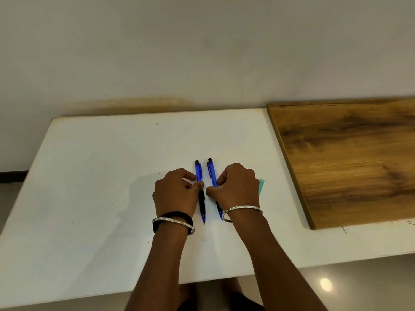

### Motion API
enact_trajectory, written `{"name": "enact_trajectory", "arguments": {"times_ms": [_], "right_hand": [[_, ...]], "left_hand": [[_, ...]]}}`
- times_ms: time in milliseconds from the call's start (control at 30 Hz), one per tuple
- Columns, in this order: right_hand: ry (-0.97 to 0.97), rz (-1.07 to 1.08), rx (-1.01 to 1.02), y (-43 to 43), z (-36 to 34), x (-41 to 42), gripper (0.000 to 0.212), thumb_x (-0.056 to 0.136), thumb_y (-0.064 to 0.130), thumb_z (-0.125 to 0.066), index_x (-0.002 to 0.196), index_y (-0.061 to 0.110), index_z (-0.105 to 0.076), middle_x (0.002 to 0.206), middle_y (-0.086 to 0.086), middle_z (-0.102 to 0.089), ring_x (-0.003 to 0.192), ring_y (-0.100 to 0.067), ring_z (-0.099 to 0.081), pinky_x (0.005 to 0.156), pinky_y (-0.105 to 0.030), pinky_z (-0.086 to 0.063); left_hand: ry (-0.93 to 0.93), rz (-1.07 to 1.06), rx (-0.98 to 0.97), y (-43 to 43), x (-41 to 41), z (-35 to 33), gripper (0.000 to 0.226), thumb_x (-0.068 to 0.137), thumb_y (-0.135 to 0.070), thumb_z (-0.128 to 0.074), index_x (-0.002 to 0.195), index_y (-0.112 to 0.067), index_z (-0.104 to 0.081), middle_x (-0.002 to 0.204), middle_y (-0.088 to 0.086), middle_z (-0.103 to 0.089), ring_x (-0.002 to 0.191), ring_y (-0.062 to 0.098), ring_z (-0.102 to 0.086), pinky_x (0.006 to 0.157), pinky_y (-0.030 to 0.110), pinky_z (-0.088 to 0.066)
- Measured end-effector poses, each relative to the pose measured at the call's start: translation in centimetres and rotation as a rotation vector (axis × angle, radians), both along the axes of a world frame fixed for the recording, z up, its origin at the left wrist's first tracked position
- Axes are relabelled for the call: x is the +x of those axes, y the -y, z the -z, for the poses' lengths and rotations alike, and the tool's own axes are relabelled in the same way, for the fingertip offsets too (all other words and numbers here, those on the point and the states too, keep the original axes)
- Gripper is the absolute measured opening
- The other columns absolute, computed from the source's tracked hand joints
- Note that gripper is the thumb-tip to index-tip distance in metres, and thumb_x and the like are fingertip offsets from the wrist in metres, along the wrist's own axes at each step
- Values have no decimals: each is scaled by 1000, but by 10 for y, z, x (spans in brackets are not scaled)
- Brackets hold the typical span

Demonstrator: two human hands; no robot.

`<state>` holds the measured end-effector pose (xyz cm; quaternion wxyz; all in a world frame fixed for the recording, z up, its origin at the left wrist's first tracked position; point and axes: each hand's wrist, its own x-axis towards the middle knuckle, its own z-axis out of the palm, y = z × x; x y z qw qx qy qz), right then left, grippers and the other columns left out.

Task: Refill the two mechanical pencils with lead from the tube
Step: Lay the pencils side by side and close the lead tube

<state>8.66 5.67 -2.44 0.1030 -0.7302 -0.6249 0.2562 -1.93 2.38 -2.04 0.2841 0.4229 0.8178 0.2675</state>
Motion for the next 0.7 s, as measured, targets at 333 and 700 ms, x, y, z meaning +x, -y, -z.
{"name": "enact_trajectory", "arguments": {"times_ms": [333,700], "right_hand": [[-110,14,-38,-1,-7,4,27,74,35,-78,88,12,-77,86,-4,-75,90,-21,-67,82,-34,-56],[-150,-4,-85,-3,-9,14,14,81,20,-76,92,12,-79,89,-8,-76,90,-24,-69,82,-37,-58]], "left_hand": [[3,-1,-3,1,0,2,19,78,-36,-75,91,-24,-70,79,0,-74,73,16,-70,79,34,-56],[44,-11,-1,0,0,1,21,76,-35,-77,91,-22,-70,80,0,-74,73,17,-71,80,38,-57]]}}
